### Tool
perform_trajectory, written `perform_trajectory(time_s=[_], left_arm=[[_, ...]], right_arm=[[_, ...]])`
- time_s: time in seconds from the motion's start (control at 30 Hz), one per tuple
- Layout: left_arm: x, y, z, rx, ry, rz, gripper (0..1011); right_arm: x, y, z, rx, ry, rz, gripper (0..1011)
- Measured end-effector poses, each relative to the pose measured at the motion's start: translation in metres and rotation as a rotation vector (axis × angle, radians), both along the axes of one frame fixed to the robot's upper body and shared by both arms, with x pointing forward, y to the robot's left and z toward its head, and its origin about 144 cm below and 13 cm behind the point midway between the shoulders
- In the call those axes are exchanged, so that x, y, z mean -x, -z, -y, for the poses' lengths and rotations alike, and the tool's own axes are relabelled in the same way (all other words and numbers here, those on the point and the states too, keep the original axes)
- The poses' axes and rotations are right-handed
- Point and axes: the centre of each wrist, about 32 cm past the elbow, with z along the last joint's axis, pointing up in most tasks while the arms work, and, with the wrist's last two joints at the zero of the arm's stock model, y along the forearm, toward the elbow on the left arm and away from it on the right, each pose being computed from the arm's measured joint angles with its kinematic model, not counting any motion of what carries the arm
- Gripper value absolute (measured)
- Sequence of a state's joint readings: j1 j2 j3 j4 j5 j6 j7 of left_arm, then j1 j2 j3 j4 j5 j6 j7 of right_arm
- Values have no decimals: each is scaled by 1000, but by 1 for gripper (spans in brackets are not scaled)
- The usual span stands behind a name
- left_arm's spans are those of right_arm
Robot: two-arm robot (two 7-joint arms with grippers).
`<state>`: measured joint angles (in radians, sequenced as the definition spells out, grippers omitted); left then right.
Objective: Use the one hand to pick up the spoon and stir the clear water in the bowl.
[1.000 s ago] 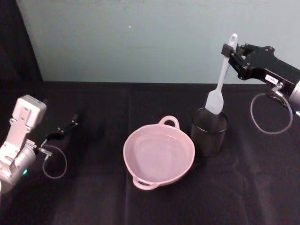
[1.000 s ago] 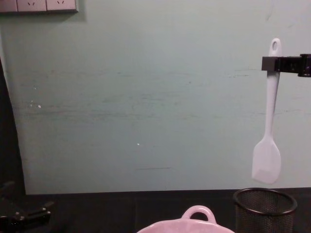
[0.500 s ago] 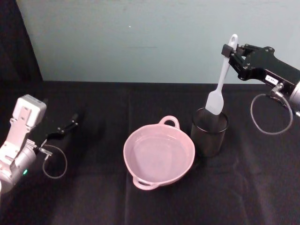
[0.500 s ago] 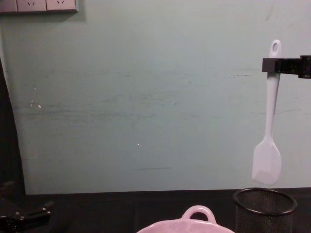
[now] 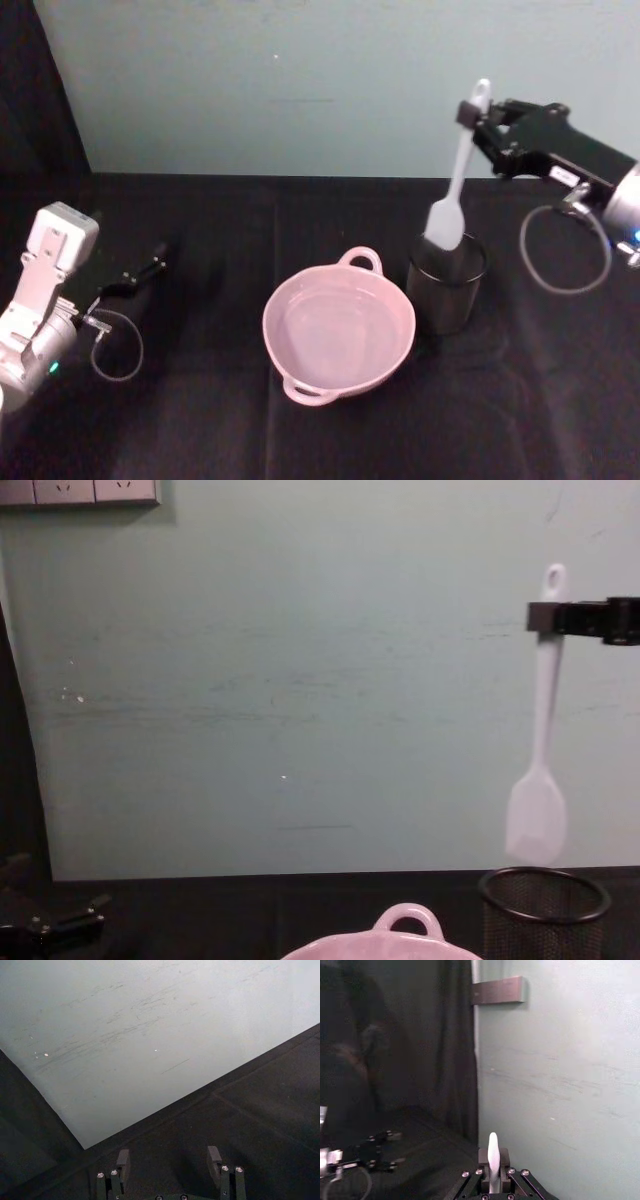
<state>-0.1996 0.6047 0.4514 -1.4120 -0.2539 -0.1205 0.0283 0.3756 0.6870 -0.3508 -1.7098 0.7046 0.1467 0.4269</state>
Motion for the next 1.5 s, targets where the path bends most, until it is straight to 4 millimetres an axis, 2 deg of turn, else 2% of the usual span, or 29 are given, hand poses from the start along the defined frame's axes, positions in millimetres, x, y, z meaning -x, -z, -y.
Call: perform_trajectory(time_s=[0.2, 0.43, 0.67, 1.07, 1.5], left_arm=[[0, 0, 0, 0, 0, 0, 1005], [0, 0, 0, 0, 0, 0, 1005], [0, 0, 0, 0, 0, 0, 1005], [0, 0, 0, 0, 0, 0, 1005], [0, 0, 0, 0, 0, 0, 1005]], right_arm=[[1, 4, -28, 9, -81, 7, 118], [2, 22, -64, 3, -166, -2, 118], [5, 41, -82, 11, -201, 13, 118], [8, 70, -94, 31, -230, 37, 118], [10, 90, -93, 27, -226, 33, 118]])
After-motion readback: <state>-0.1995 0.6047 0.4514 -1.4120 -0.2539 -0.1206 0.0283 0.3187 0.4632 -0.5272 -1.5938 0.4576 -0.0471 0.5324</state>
